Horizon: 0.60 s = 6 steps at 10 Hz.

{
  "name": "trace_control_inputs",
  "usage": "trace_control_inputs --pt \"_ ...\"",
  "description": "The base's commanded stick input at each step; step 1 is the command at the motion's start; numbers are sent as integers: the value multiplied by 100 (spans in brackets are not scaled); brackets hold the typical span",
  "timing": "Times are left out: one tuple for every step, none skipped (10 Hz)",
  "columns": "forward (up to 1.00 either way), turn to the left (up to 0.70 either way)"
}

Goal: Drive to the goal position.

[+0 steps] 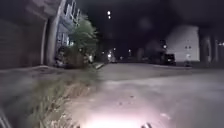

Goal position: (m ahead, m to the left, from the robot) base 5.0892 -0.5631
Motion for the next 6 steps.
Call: trace_control_inputs --pt "70 0" --pt "70 -1" --pt "70 -23" --pt "70 -34" --pt "70 -14" --pt "70 0"
